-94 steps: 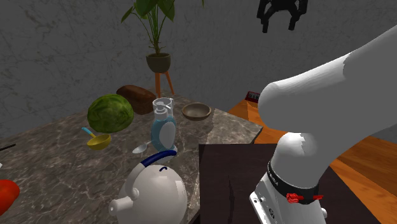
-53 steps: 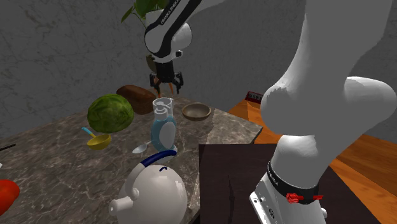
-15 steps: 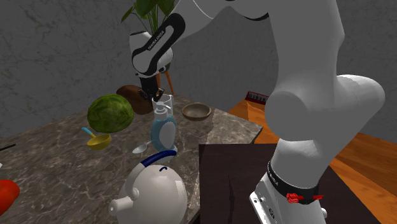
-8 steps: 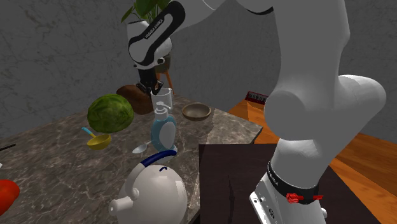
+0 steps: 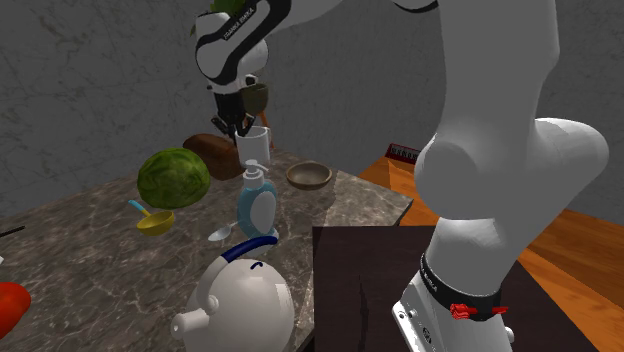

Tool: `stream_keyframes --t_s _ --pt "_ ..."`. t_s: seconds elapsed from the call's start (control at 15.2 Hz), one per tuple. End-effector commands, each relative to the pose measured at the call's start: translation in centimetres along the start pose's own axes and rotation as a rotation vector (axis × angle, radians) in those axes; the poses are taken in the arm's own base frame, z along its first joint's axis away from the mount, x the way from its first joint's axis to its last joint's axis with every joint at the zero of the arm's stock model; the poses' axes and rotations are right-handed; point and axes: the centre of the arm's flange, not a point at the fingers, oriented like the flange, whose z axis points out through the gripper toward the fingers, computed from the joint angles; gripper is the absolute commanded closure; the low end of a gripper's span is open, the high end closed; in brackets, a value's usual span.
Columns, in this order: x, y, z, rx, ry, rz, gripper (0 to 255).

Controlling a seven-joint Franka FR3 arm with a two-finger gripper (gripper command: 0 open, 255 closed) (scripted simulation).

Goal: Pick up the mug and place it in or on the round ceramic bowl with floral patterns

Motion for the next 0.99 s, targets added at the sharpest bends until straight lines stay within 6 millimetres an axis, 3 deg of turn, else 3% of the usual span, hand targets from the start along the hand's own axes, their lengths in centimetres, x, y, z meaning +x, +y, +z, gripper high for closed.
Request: stream_keyframes --t_s 0.0,0.13,0.92 --pt "0.1 0.0 -1.1 0.0 0.0 0.0 255" --pt "0.2 0.0 -2.1 0.0 0.0 0.0 255" --pt "2.4 15.6 -3.7 0.0 0.0 0.0 255"
